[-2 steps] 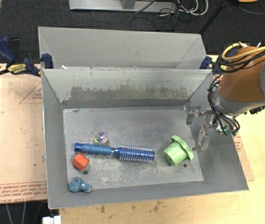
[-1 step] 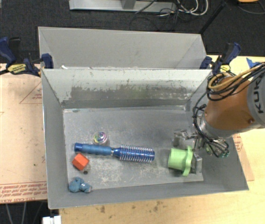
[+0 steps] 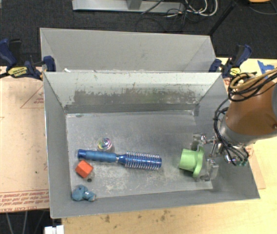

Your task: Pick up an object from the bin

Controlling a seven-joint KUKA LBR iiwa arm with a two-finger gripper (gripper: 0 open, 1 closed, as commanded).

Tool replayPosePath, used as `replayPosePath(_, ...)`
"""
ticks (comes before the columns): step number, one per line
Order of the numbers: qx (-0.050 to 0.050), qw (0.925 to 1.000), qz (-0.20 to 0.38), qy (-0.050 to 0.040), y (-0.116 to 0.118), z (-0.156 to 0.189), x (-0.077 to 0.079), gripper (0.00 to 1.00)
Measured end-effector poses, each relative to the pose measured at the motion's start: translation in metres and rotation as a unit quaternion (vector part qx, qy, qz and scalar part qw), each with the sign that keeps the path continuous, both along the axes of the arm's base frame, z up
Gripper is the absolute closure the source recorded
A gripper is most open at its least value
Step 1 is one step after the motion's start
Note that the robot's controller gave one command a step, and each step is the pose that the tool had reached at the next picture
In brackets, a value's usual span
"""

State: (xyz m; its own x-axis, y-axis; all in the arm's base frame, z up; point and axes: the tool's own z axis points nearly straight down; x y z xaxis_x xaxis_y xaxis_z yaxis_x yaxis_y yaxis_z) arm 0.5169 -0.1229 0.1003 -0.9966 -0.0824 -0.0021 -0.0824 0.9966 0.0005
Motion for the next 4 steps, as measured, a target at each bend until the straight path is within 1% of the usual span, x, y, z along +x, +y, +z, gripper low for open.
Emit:
replayPosePath(1, 0.000, 0.9984, -0.056, 0.0007, -0.005, -0.001, -0.002, 0.00)
replayPosePath(2, 0.000, 0.9940, -0.109, 0.0015, 0.003, -0.029, 0.000, 0.00)
replayPosePath(3, 0.000, 0.9942, -0.108, 0.0015, 0.003, -0.029, 0.000, 0.00)
replayPosePath(4, 0.000, 0.9941, -0.108, -0.0006, 0.003, -0.028, 0.002, 1.00)
